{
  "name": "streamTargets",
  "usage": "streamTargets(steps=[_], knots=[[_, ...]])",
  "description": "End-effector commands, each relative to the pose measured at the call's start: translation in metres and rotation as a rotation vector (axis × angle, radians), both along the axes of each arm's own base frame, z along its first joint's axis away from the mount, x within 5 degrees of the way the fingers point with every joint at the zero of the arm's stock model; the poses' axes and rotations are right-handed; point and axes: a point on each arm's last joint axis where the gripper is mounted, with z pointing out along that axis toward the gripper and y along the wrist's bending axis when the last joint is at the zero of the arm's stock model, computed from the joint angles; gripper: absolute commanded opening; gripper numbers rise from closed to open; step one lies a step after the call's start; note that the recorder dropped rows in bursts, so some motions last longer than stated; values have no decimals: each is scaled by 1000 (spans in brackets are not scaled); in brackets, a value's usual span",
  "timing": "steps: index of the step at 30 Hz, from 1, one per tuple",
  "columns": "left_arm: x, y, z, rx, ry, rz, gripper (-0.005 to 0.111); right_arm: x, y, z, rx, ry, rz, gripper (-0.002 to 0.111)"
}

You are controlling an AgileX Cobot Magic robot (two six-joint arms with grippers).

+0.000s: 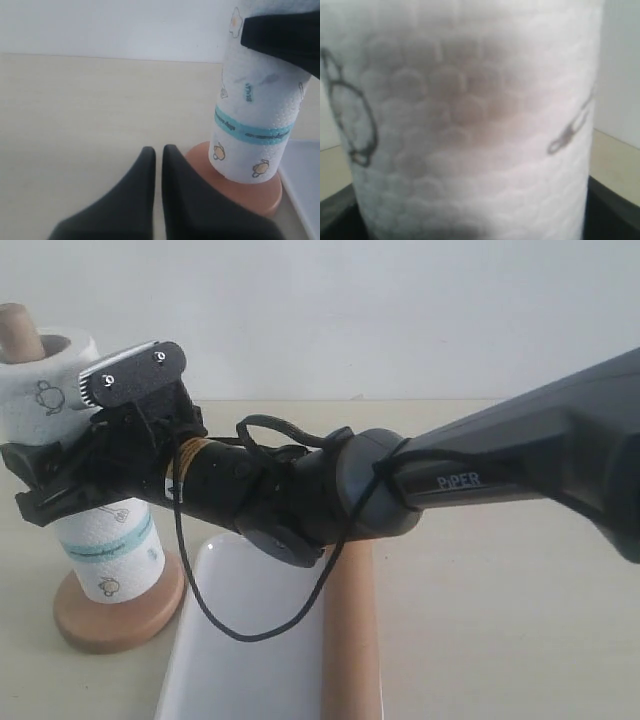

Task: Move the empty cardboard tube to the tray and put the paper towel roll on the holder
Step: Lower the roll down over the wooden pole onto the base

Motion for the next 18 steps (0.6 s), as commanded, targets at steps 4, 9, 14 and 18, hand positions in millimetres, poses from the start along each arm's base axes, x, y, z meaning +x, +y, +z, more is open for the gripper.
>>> streamTargets(steps=[4,9,14,18], knots=[[0,0,-1,-8,-1,-3,4,2,-3,2,24,20,-47,0],[0,0,-1,-8,-1,-3,4,3,-5,-8,-57,80,-70,13],[0,0,-1,-8,-1,-3,4,4,-5,-9,-58,107,-75,61],[0,0,-1,-8,-1,-3,4,3,-5,-9,-63,110,-73,92]])
